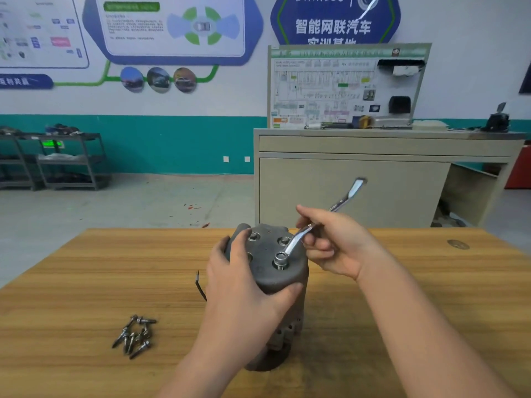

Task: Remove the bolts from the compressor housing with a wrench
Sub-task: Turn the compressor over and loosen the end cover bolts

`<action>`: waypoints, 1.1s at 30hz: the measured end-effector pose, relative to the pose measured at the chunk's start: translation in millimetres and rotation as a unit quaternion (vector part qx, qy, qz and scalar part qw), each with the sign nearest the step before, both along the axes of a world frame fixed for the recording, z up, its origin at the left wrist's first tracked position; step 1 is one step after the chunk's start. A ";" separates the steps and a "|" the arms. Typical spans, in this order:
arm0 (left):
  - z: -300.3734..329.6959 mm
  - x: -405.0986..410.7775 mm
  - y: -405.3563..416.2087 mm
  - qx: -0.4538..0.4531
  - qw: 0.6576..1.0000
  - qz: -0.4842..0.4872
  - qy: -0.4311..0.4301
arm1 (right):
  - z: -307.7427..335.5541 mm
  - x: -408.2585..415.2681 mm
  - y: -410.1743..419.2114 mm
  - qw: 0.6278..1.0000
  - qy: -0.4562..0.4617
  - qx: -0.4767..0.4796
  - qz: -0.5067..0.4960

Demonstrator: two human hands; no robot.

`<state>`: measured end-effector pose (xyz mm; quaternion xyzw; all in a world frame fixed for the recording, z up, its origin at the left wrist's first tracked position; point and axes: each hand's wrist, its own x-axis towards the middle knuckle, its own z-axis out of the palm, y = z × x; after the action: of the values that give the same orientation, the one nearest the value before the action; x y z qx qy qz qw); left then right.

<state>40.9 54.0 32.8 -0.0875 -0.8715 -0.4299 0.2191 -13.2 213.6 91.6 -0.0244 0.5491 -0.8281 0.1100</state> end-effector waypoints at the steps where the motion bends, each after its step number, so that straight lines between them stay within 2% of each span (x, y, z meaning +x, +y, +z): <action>1: -0.5 -0.3 -0.2 0.000 1.000 0.001 0.000 | 2.2 -0.5 -2.0 1.000 0.019 0.004 -0.012; 3: -1.9 -0.3 -2.1 0.001 1.000 0.005 0.004 | -0.9 5.4 -7.6 0.996 0.061 -0.048 -0.054; 6: -4.0 -0.3 -4.2 0.008 1.000 0.013 0.009 | -16.2 19.3 -7.6 0.967 0.087 -0.190 -0.148; 8: -3.8 0.7 -3.3 0.013 1.000 0.015 0.007 | -25.0 28.9 -8.3 0.949 0.126 -0.189 -0.217; 15: 0.0 3.9 8.9 -0.012 0.999 0.040 0.011 | -34.0 58.2 -28.5 0.902 0.273 0.032 -0.333; 23: 2.9 11.6 19.0 0.010 0.997 0.071 0.015 | -43.0 87.4 -52.7 0.743 0.457 0.296 -0.389; 24: 2.6 12.1 19.1 0.014 0.997 0.073 0.015 | -46.5 86.7 -51.8 0.749 0.450 0.286 -0.394; 25: 1.9 12.1 18.7 0.014 0.997 0.074 0.013 | -49.0 84.2 -49.6 0.773 0.426 0.248 -0.398; 27: 0.8 10.1 15.9 0.006 0.997 0.070 0.012 | -47.5 74.6 -40.9 0.851 0.349 0.141 -0.365; 30: 0.5 5.2 9.0 -0.008 0.999 0.041 0.005 | -34.5 48.7 -15.9 0.956 0.203 -0.019 -0.211; 31: 0.9 3.7 6.7 -0.011 1.000 0.028 0.001 | -28.0 36.4 -8.9 0.977 0.133 -0.052 -0.159; 33: 1.5 1.6 3.9 -0.014 1.000 0.011 -0.001 | -12.8 16.4 -2.9 0.995 0.025 -0.053 -0.086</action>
<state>42.5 57.9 34.4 -0.0803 -0.8785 -0.4152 0.2221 3.3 210.7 78.8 -0.0042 0.5074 -0.8614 0.0233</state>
